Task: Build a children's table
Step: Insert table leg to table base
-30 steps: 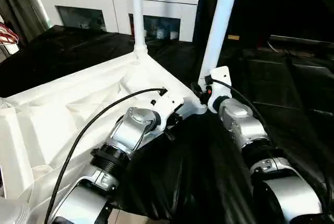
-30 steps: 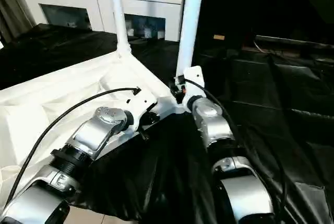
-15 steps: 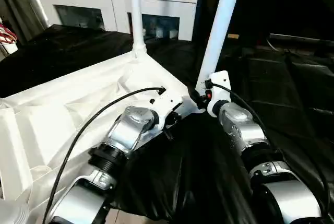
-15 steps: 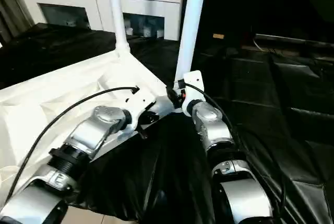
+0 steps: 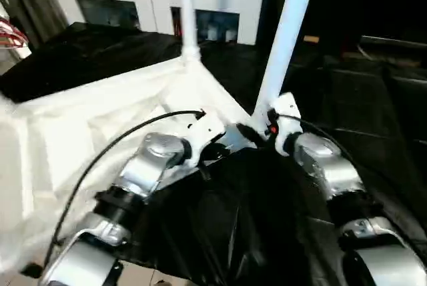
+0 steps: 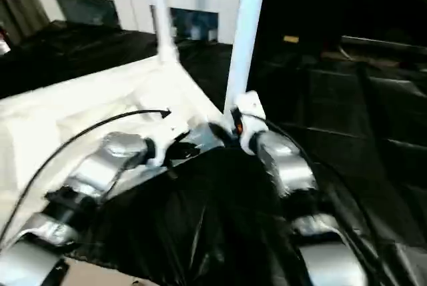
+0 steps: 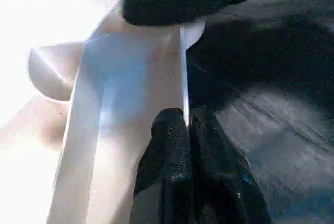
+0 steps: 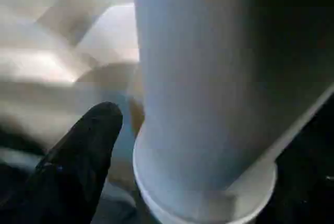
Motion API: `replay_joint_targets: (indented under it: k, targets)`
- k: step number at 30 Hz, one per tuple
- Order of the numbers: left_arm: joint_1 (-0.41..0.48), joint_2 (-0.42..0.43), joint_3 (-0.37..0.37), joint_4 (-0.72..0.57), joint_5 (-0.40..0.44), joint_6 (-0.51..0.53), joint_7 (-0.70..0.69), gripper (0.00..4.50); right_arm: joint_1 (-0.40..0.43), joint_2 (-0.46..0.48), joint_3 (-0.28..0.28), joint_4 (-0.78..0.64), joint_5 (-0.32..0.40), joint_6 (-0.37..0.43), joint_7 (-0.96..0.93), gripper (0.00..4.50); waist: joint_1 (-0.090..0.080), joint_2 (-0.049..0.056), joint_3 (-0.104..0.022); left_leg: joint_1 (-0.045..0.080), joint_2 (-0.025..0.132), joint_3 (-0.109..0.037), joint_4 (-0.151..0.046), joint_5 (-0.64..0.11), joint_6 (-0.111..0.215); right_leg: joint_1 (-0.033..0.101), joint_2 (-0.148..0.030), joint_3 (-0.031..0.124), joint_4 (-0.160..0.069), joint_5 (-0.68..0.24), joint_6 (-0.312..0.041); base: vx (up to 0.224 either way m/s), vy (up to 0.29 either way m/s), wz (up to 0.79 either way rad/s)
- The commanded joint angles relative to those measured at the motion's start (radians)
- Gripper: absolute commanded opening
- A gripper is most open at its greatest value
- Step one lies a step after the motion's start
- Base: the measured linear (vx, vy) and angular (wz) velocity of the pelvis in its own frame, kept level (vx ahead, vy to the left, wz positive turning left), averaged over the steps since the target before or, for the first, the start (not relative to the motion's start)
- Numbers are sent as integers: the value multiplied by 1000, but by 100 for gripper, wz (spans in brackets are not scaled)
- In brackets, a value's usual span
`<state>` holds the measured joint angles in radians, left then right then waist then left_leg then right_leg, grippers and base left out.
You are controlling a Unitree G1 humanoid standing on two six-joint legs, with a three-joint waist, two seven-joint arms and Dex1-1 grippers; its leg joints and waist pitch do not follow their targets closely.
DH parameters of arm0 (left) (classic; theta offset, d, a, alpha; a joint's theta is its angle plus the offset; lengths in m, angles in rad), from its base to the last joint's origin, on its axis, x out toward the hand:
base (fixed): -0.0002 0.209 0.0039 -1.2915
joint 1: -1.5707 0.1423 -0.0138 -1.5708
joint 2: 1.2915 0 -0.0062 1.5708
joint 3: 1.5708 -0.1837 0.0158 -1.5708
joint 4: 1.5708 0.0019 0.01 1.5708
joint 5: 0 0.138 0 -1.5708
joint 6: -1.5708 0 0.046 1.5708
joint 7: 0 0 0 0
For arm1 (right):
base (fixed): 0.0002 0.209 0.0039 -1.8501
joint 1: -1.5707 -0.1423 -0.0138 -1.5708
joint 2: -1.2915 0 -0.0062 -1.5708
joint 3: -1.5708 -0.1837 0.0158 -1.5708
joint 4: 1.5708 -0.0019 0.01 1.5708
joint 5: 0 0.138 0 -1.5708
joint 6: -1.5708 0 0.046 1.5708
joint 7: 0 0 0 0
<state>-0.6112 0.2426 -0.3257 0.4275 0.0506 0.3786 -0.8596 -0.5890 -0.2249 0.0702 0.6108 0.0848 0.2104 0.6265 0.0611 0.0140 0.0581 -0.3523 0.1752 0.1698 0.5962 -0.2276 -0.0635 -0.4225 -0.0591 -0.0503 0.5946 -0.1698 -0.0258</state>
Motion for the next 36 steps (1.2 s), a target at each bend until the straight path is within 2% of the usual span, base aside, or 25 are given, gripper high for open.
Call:
replay_joint_targets:
  k: [1,2,6,9,12,19,26,27,31,32,36]
  targets:
    - [-4,-2,-17,-51,-34,-48,-51,0,20,-17,35,-60,26,31,84,401,3,1,-67,-1,51,-9,-66,-45,111,74,-84,47,-49,-36,-302,0,0,0]
    - [-2,6,-16,-54,-41,-61,-73,0,36,-40,41,-95,37,40,130,401,7,2,-67,0,52,-9,-66,-46,106,75,-83,47,-48,-38,-297,0,0,0]
    - [11,44,-22,-72,-62,-102,-162,0,91,-122,65,-196,65,36,271,401,15,1,-70,-1,51,-9,-60,-12,123,76,-84,47,-42,11,-302,0,0,0]
    - [26,84,-37,-94,-72,-135,-236,0,124,-172,70,-244,73,22,337,401,25,2,-70,-1,53,-8,-58,-16,128,75,-85,46,-41,-8,-299,0,0,0]
    - [38,114,-49,-113,-82,-148,-295,0,145,-206,70,-274,74,12,377,401,31,5,-69,1,57,-8,-59,-25,118,72,-83,45,-41,-33,-297,0,0,0]
    - [60,152,-57,-131,-99,-183,-377,0,183,-251,80,-340,100,35,449,401,39,7,-70,0,53,-8,-56,-27,101,72,-82,46,-39,-45,-287,0,0,0]
    - [60,161,-55,-120,-98,-195,-387,0,202,-268,97,-358,94,29,478,401,43,6,-71,-1,52,-9,-55,-30,93,73,-81,45,-40,-67,-278,0,0,0]
    - [62,160,-55,-118,-95,-197,-386,0,202,-267,98,-357,92,28,480,376,43,5,-71,-1,51,-9,-55,-31,92,73,-81,45,-40,-69,-277,0,0,0]
    - [67,159,-56,-118,-91,-199,-385,0,204,-265,102,-359,92,29,484,376,44,2,-73,-4,49,-9,-52,-14,98,75,-80,45,-37,-51,-276,0,0,0]
    - [67,159,-56,-118,-91,-199,-384,0,205,-264,103,-362,95,31,486,342,45,2,-74,-3,50,-9,-51,-9,100,75,-81,45,-36,-51,-275,0,0,0]
    - [69,158,-53,-114,-88,-202,-382,0,208,-258,109,-362,97,20,482,320,46,0,-73,-4,49,-9,-51,-12,101,75,-80,44,-38,-71,-270,0,0,0]
